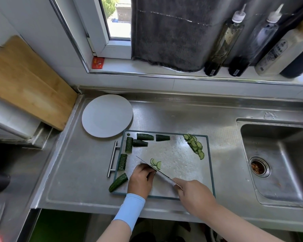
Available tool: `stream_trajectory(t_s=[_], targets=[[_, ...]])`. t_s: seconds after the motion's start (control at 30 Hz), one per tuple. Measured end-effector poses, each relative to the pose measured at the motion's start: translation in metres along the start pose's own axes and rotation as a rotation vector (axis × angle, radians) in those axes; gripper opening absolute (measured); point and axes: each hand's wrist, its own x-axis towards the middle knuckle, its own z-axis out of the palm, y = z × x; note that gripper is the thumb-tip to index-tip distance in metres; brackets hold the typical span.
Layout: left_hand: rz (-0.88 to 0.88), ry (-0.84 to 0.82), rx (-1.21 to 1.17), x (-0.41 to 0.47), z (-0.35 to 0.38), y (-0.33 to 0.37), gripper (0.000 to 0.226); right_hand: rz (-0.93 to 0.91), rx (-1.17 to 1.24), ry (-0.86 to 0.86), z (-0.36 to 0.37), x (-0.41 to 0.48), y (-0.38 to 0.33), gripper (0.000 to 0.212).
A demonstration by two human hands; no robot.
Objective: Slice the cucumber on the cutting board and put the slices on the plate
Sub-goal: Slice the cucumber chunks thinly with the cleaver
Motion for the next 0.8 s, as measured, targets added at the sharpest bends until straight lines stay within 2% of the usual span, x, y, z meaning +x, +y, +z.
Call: stream_trajectory(t_s=[0.33, 0.47, 0.6, 0.8], targets=[[-0.022, 0.023, -0.04, -0.001, 0.002, 0.0, 0.015, 0.042, 0.061, -0.039, 0.002, 0.006, -0.002, 0.028], [-0.017, 0.034, -0.048, -0.002, 0.004, -0.002, 0.008, 0.062, 0.092, -0.069, 0.007, 0.024, -0.01, 0.029], [-0.011, 0.034, -0.045, -0.003, 0.005, -0.001, 0.016, 0.055, 0.085, -0.077, 0.008, 0.035, -0.021, 0.028], [-0.015, 0.053, -0.04, -0.005, 0.005, -0.002, 0.017, 0.031, 0.062, -0.054, 0.009, 0.035, -0.024, 0.031]])
